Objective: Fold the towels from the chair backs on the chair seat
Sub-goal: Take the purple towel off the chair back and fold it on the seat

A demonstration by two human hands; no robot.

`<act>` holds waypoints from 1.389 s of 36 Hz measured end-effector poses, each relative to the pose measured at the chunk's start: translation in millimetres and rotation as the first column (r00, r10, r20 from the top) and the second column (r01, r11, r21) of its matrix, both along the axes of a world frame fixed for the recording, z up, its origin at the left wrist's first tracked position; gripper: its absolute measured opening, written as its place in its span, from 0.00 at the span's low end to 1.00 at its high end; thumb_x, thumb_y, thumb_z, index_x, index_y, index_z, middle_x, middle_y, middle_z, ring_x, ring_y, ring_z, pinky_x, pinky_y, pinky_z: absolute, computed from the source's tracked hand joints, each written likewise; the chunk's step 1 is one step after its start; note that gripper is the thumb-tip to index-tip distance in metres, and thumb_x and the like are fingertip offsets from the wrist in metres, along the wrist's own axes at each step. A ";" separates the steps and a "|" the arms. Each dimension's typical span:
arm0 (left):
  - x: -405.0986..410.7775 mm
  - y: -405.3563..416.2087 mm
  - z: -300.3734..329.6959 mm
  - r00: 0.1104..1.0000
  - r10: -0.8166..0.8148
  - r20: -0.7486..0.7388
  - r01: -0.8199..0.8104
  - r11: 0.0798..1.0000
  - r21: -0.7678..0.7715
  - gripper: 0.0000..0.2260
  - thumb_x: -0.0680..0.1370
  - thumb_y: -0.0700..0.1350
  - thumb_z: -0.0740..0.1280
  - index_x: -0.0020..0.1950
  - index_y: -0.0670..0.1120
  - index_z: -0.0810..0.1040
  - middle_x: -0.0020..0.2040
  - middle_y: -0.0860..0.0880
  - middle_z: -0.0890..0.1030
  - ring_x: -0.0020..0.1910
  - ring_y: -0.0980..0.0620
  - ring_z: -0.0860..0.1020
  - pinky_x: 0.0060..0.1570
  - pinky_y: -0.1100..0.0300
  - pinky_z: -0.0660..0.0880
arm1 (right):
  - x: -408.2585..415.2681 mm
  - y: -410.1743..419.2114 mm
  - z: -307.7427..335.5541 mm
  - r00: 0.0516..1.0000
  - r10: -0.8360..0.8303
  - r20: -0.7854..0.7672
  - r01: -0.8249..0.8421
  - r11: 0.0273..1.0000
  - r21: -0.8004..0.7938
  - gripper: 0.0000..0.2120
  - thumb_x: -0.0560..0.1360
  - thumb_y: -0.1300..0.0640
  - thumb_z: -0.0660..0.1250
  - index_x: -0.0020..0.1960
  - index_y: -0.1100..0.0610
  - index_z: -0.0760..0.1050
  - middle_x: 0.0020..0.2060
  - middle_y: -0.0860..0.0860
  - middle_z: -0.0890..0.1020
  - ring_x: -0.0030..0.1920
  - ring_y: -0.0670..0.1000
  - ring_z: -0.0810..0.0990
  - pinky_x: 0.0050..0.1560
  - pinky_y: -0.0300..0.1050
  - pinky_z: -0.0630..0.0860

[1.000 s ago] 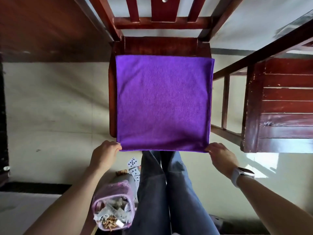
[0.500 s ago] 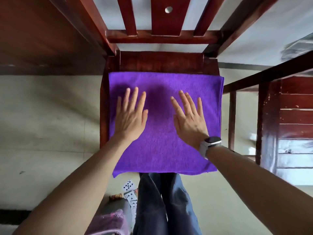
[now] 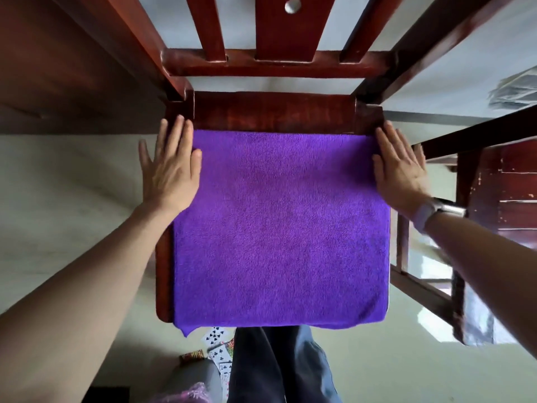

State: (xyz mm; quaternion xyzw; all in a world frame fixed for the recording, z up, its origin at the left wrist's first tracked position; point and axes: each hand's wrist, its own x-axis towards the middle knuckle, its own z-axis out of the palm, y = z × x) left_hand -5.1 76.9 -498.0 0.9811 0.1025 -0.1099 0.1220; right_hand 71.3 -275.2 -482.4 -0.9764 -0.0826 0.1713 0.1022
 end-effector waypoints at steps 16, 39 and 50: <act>47.5 25.8 38.2 0.998 -0.036 -0.053 0.038 0.999 0.034 0.09 0.75 0.43 0.68 0.53 0.41 0.79 0.53 0.39 0.77 0.55 0.38 0.72 0.55 0.46 0.68 | 40.5 11.1 28.5 0.976 -0.155 -0.151 0.155 0.988 -0.015 0.13 0.74 0.61 0.62 0.57 0.61 0.76 0.57 0.63 0.71 0.60 0.63 0.69 0.58 0.52 0.69; 13.0 20.1 102.0 0.904 0.222 0.365 -0.194 0.975 -0.110 0.07 0.75 0.43 0.64 0.49 0.42 0.78 0.49 0.41 0.79 0.47 0.38 0.77 0.40 0.49 0.71 | 5.0 15.5 86.9 0.862 -0.504 0.049 0.415 0.757 0.504 0.04 0.73 0.63 0.61 0.46 0.60 0.74 0.46 0.50 0.70 0.33 0.53 0.80 0.36 0.58 0.77; -112.2 1.2 102.2 0.916 0.158 0.370 -0.100 0.980 -0.171 0.03 0.74 0.39 0.67 0.47 0.42 0.78 0.45 0.43 0.80 0.43 0.50 0.75 0.40 0.58 0.69 | -124.4 -13.0 85.9 0.913 -0.395 0.098 0.293 0.806 0.515 0.07 0.69 0.55 0.59 0.45 0.51 0.73 0.48 0.40 0.67 0.45 0.61 0.77 0.42 0.55 0.79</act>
